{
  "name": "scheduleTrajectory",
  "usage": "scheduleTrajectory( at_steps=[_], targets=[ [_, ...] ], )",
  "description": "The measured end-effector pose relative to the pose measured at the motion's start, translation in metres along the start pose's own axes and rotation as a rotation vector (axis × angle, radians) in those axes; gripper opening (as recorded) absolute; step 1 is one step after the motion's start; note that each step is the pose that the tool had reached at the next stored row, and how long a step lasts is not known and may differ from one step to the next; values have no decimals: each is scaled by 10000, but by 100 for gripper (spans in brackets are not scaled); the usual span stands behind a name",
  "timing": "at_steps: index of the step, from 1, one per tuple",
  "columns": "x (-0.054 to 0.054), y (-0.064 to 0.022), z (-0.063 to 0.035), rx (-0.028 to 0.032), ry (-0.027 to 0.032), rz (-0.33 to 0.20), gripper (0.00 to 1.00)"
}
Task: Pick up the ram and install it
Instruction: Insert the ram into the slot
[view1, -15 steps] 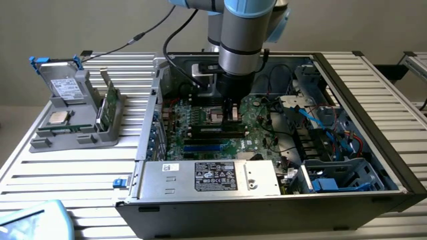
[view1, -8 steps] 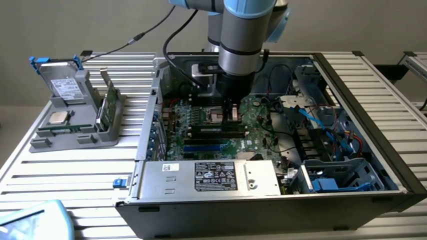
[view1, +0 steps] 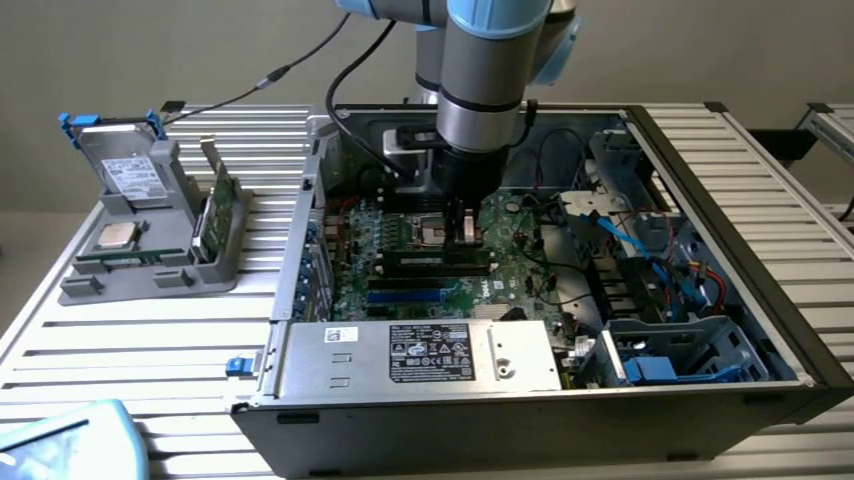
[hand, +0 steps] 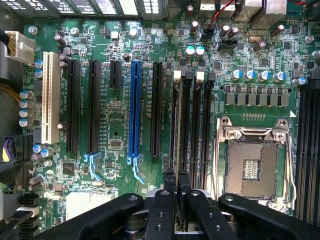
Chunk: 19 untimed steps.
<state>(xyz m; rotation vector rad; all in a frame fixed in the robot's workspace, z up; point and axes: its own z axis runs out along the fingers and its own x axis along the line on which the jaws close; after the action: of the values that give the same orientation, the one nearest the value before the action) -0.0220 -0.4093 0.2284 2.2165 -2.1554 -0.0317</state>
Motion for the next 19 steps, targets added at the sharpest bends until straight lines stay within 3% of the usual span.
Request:
scheduleTrajectory(
  at_steps=[19],
  targets=[
    [-1,-2,27,1,1,0,13]
  ],
)
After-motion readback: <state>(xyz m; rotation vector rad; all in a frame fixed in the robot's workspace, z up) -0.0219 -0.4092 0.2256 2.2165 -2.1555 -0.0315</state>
